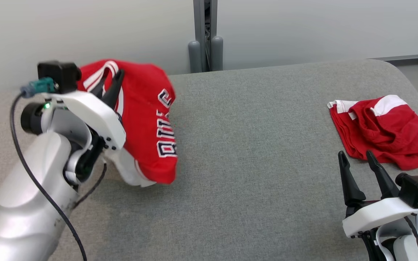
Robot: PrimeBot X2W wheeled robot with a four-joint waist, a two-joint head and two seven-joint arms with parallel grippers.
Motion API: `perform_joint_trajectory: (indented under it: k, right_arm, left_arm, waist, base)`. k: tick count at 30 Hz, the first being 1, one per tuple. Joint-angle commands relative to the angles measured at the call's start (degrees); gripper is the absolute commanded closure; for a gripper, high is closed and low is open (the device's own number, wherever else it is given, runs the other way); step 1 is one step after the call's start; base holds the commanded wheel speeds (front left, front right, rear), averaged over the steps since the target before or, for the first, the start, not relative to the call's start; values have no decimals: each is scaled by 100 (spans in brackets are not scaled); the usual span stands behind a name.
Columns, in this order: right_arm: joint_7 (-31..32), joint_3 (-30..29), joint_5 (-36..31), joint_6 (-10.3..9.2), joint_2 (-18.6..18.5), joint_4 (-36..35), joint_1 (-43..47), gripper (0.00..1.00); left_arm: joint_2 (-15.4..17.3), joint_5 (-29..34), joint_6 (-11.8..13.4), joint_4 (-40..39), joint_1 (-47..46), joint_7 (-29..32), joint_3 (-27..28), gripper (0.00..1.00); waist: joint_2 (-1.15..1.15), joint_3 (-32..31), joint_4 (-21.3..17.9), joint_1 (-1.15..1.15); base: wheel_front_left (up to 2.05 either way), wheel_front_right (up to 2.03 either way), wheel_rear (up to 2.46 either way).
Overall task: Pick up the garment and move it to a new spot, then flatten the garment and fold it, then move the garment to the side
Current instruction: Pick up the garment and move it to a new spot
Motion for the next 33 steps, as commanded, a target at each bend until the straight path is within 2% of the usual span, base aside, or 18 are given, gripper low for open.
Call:
perform_joint_trajectory:
  k: [1, 7, 10, 12, 16, 17, 18, 19, 20, 27, 30, 33]
  right_arm:
    - [-57, 5, 48, 2, -25, 21, 0, 0]
    - [-90, 198, 121, 2, -27, 89, -165, 0]
    - [-90, 317, 155, 2, -27, 129, -235, 0]
    - [-109, 498, 203, 2, -28, 189, -362, 0]
    - [-125, 634, 227, 2, -26, 271, -478, 0]
    - [-138, 672, 237, 2, -25, 299, -513, 0]
    - [-149, 702, 249, 2, -26, 328, -537, 0]
    - [-151, 725, 246, 2, -27, 355, -553, 0]
    - [-167, 736, 242, 2, -27, 383, -572, 0]
    - [-210, 718, 195, 2, -25, 506, -603, 0]
    - [-231, 683, 152, 2, -24, 516, -578, 0]
    - [-252, 653, 126, 2, -25, 524, -531, 0]
  left_arm:
    - [-51, 76, 85, 160, 144, -124, -41, 100]
    - [-547, 25, 245, 896, 359, -489, -124, 100]
    - [-739, 27, 242, 1203, 361, -601, -168, 100]
    - [-1043, 21, 192, 1682, 290, -768, -236, 100]
    - [-1286, 51, 145, 2145, 161, -954, -289, 100]
    - [-1362, 59, 127, 2286, 123, -1012, -308, 93]
    - [-1442, 64, 108, 2431, 91, -1074, -334, 64]
    - [-1509, 79, 82, 2556, 54, -1124, -374, 44]
    - [-1566, 104, 69, 2669, 2, -1178, -426, 0]
    - [-1775, 259, -82, 3150, -212, -1464, -955, 0]
    - [-1792, 85, -174, 2930, -134, -1487, -1291, 0]
    - [-1783, -60, -101, 2654, -56, -1528, -1657, 0]
  waist:
    - [0, 47, -17, 0]
    - [0, 234, -156, 0]
    - [0, 299, -260, 0]
    - [0, 397, -442, 0]
    - [0, 454, -610, 0]
    - [0, 464, -654, 0]
    - [0, 464, -690, 0]
    - [0, 457, -716, 0]
    - [0, 449, -734, 0]
    - [0, 354, -757, 0]
    - [0, 298, -700, 0]
    - [0, 235, -581, 0]
  base:
    - [0, 0, 0]
    - [0, 0, 0]
    - [0, 0, 0]
    - [0, 0, 0]
    - [0, 0, 0]
    - [0, 0, 0]
    - [0, 0, 0]
    - [0, 0, 0]
    - [0, 0, 0]
    - [0, 0, 0]
    - [0, 0, 0]
    - [0, 0, 0]
